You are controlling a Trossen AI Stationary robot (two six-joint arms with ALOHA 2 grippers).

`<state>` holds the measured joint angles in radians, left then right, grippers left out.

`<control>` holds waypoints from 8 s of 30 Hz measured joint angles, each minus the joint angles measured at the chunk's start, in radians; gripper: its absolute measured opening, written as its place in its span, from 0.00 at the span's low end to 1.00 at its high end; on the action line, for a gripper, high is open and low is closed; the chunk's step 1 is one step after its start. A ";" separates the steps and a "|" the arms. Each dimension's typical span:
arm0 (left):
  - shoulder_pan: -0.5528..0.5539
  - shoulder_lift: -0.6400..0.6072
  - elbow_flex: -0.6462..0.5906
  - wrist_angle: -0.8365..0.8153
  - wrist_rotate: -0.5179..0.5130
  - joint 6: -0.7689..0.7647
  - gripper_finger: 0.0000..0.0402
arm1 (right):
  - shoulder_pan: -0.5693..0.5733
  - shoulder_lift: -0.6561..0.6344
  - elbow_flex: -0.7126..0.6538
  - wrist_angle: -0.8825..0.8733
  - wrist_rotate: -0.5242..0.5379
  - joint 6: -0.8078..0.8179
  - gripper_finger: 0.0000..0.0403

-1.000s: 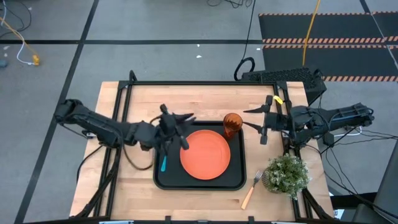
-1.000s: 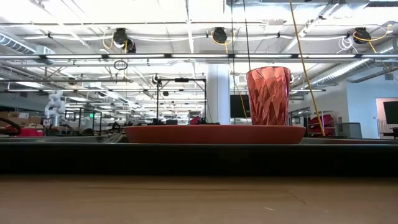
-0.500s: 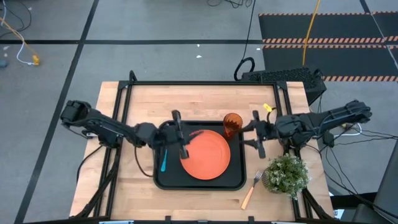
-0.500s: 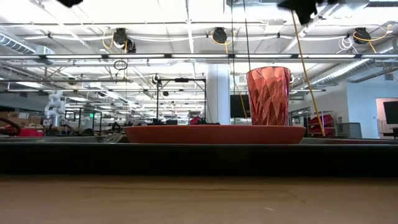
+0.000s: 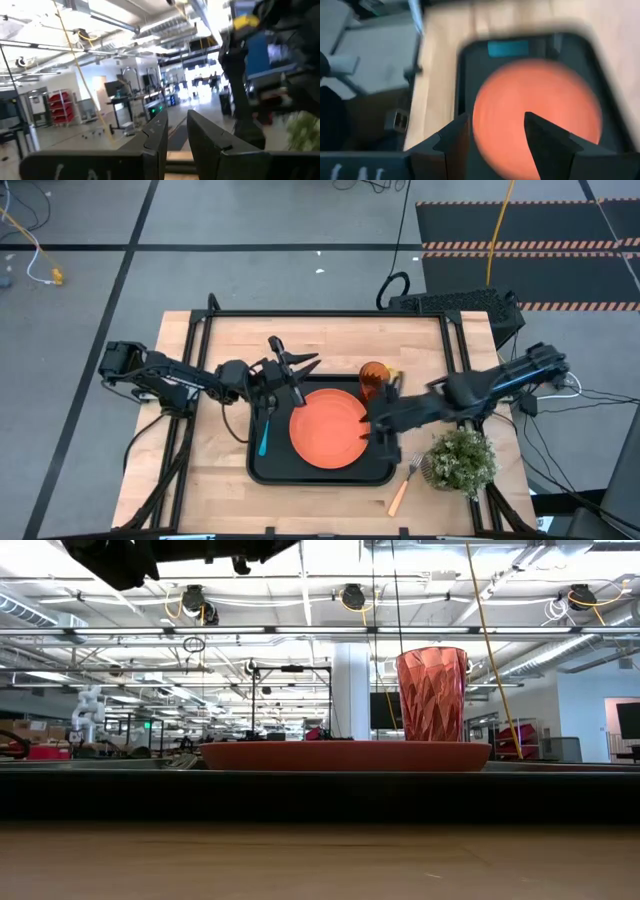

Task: Pick and place plate/cup/fork/spoon on tray
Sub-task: Put the pink fork on the black serving tray

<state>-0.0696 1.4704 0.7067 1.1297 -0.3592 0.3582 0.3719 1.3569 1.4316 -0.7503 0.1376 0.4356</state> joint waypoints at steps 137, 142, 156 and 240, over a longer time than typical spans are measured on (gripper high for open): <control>-0.038 -1.204 -0.143 -1.383 0.122 -0.139 0.19 | -0.053 0.672 0.164 0.578 0.097 0.649 0.05; -0.038 -1.251 -0.143 -1.356 0.122 -0.148 0.19 | -0.071 0.671 0.164 0.599 0.150 0.545 0.05; -0.038 -1.255 -0.143 -1.282 0.115 -0.051 0.19 | -0.113 0.688 0.166 0.697 0.145 0.363 0.05; -0.083 -0.815 -0.144 -1.800 0.310 -0.592 0.19 | -0.182 0.393 0.165 0.596 0.232 -0.556 0.22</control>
<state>-0.1527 0.6549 0.5629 -0.6705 -0.0492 -0.2338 0.1898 1.7499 1.5970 -0.1540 0.3696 -0.1204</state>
